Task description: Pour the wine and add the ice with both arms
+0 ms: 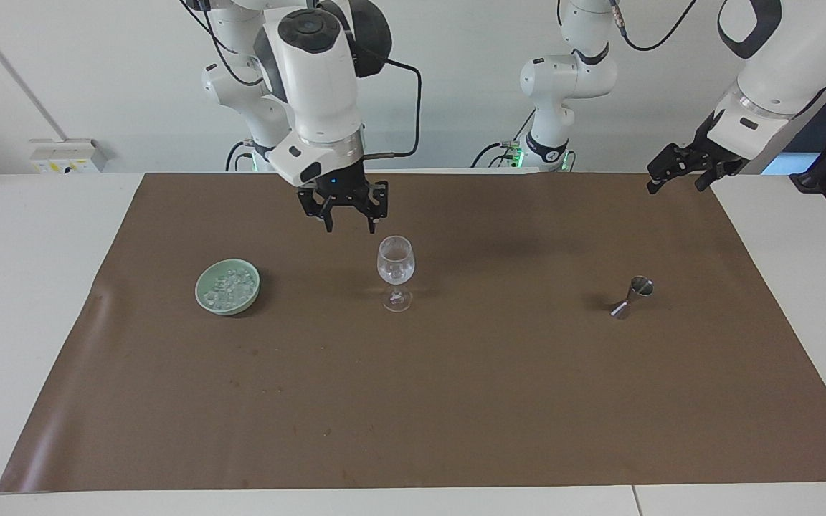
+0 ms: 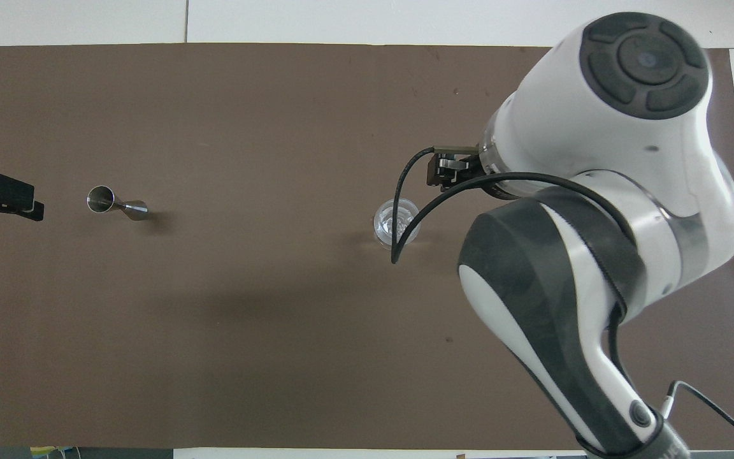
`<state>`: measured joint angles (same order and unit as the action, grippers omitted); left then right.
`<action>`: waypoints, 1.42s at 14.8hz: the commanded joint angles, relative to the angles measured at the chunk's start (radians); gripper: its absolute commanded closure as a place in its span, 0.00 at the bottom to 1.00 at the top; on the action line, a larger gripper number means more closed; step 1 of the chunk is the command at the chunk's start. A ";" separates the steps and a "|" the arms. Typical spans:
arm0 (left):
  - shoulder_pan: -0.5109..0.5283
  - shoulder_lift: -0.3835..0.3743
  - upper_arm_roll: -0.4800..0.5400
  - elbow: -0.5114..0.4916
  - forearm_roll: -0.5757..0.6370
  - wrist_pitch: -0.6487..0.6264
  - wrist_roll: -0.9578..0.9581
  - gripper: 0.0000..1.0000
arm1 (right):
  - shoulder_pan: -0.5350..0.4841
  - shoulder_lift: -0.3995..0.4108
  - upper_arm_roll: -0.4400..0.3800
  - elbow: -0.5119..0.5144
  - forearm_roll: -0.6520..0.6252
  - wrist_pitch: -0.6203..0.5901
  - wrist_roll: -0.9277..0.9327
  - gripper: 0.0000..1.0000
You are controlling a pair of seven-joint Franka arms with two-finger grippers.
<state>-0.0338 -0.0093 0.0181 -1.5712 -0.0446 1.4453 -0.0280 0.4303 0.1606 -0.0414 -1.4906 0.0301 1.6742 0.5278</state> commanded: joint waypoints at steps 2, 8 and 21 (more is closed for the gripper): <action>0.008 -0.035 -0.007 -0.044 0.025 0.017 0.011 0.00 | -0.122 -0.107 0.006 -0.042 0.007 -0.088 -0.105 0.00; 0.008 -0.034 -0.007 -0.043 0.028 0.026 0.011 0.00 | -0.369 -0.154 0.006 -0.068 0.004 -0.189 -0.377 0.00; 0.008 -0.035 -0.006 -0.050 0.035 0.052 0.007 0.00 | -0.426 -0.251 -0.077 -0.166 -0.053 -0.177 -0.578 0.00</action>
<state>-0.0337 -0.0141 0.0182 -1.5789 -0.0341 1.4670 -0.0280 0.0175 -0.0333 -0.1200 -1.5660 -0.0152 1.4449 -0.0258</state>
